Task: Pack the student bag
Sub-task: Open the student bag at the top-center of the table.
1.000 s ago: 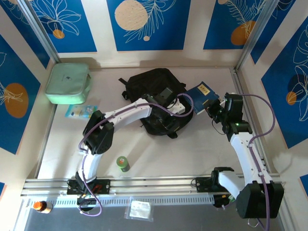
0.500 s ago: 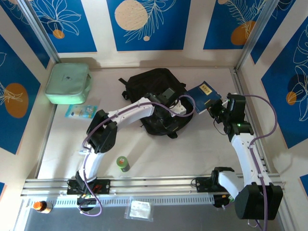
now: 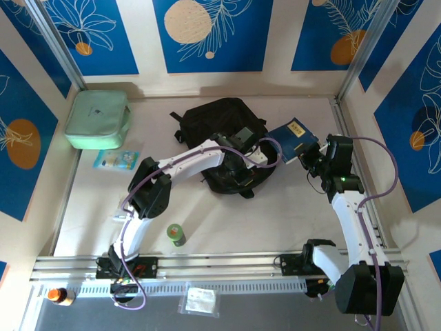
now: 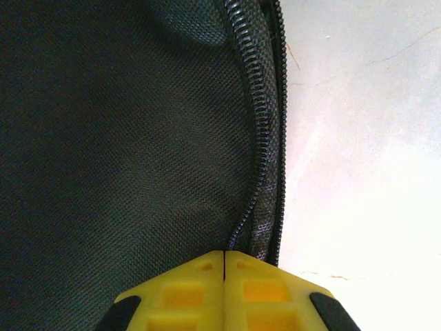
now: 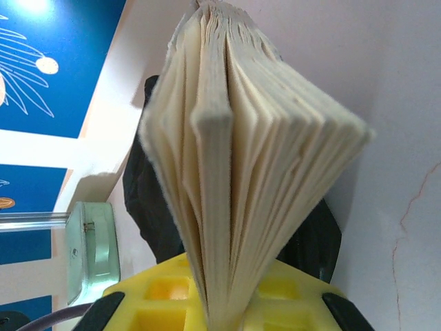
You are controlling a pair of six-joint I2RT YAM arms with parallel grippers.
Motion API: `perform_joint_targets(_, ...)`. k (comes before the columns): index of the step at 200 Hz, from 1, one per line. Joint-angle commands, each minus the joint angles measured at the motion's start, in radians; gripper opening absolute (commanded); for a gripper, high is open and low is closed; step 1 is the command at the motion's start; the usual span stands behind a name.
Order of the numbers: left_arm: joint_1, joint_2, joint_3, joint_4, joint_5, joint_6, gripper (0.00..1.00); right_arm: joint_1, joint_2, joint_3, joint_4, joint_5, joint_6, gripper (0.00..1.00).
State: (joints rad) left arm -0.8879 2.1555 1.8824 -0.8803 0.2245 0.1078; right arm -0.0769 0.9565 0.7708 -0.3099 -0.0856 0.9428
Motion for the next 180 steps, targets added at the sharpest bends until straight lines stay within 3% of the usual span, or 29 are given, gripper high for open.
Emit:
perform_joint_targets(1, -0.002, -0.073, 0.016, -0.021, -0.038, 0.018, 0.0, -0.013, -0.032, -0.005, -0.002, -0.013, -0.008, 0.0)
perform_joint_targets(65, 0.057, -0.23, -0.141, 0.19, -0.058, -0.074, 0.0, -0.076, -0.105, 0.022, -0.108, 0.003, -0.054, 0.0)
perform_joint_targets(117, 0.145, -0.227, -0.194, 0.274, -0.097, -0.228, 0.0, -0.08, -0.164, 0.038, -0.27, 0.009, -0.075, 0.0)
perform_joint_targets(158, 0.189, -0.23, -0.218, 0.33, -0.071, -0.303, 0.0, -0.028, -0.168, 0.005, -0.354, -0.055, 0.011, 0.0)
perform_joint_targets(180, 0.199, -0.232, -0.223, 0.348, -0.041, -0.315, 0.0, 0.022, -0.179, -0.043, -0.292, -0.095, 0.087, 0.0)
